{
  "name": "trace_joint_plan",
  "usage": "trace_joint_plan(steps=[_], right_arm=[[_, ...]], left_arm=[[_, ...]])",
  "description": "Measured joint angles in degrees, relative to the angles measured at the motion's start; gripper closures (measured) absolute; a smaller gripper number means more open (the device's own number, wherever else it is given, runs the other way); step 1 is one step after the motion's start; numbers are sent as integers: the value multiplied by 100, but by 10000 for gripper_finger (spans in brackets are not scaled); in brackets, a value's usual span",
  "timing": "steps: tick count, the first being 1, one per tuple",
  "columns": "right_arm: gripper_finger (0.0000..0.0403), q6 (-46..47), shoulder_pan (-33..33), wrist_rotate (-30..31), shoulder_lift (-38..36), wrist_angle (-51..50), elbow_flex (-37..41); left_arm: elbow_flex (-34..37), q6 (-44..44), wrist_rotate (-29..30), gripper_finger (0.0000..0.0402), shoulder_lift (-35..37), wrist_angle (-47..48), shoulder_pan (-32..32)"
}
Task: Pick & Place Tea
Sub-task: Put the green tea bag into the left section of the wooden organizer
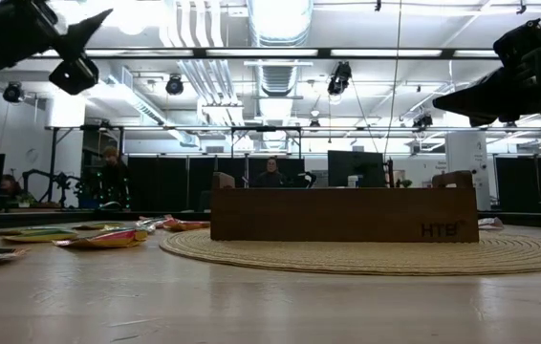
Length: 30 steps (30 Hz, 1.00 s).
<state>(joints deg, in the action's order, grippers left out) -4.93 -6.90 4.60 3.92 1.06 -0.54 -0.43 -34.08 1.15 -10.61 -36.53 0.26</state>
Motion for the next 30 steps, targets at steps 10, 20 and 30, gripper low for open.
trace_joint_plan(steps=[10,20,30], right_arm=[[394,0,0,-1,-2,2,-2],[394,0,0,0,-2,0,0],[394,0,0,-2,-2,0,-2]], left_arm=[[-241,545,235,239,-393,-161,790],[-631,699,275,239,-1017,-208,1227],[-1206,1070,277,239,-1635,-213,1884]])
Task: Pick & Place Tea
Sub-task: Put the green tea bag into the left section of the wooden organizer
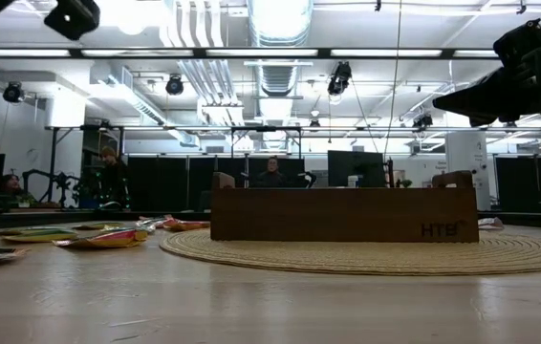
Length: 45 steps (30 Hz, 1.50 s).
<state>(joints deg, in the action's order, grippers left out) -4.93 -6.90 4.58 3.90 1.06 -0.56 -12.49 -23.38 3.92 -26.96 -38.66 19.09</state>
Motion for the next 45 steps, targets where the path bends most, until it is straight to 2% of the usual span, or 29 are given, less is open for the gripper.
trace_joint_plan(steps=[15,22,25,34,45], right_arm=[[394,0,0,2,2,1,1],[394,0,-1,2,0,2,0],[394,0,0,0,2,1,2],[394,0,0,0,2,0,2],[394,0,0,1,2,0,1]], left_arm=[[-746,1360,-24,239,-899,13,1259],[-1305,1872,190,239,-1328,949,1638],[-1666,2000,657,239,-1603,1393,1790],[-2709,1985,2663,239,-2632,2677,2357],[-3359,1882,4253,239,-3606,2813,3232]])
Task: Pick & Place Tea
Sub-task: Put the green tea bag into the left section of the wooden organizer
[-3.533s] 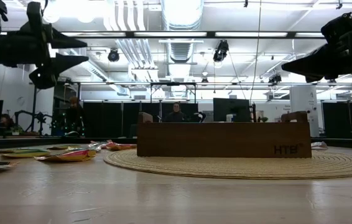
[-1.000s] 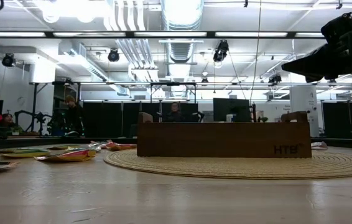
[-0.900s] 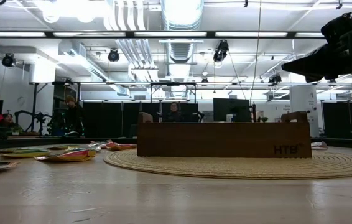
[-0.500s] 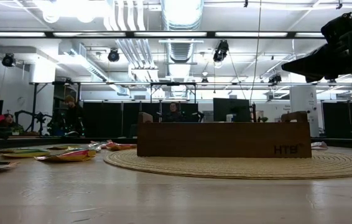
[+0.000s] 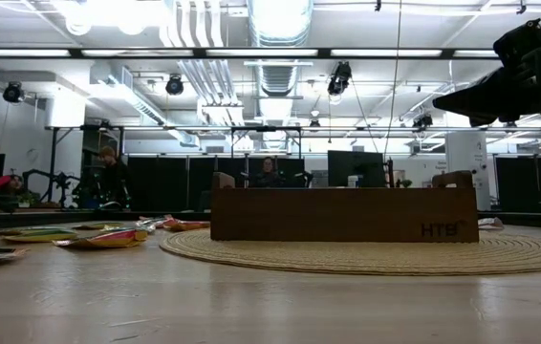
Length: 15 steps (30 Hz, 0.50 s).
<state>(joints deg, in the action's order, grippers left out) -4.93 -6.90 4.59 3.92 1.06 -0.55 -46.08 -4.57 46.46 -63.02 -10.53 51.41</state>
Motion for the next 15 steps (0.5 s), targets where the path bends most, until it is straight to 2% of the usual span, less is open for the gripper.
trace_joint_plan(steps=[9,15], right_arm=[[394,0,-2,1,0,2,1],[394,0,-2,1,0,2,1]], left_arm=[[-635,-307,659,239,-918,5,228],[-1286,-406,760,239,-1579,340,241]])
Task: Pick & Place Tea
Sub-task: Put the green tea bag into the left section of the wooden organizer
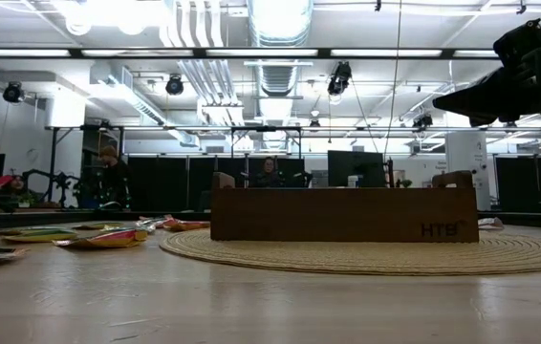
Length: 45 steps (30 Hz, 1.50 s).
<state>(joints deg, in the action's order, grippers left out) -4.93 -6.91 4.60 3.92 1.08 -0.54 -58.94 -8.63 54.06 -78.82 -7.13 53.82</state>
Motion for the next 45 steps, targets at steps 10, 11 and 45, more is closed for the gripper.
trace_joint_plan(steps=[10,11,45], right_arm=[[394,0,2,-2,-2,0,-2],[394,0,2,-1,-1,0,1],[394,0,2,0,-2,0,-2]], left_arm=[[-1449,-2130,650,239,-905,3127,1],[-1593,-2428,651,239,-993,3461,2],[-2233,-6898,-3485,239,-1492,5082,-20]])
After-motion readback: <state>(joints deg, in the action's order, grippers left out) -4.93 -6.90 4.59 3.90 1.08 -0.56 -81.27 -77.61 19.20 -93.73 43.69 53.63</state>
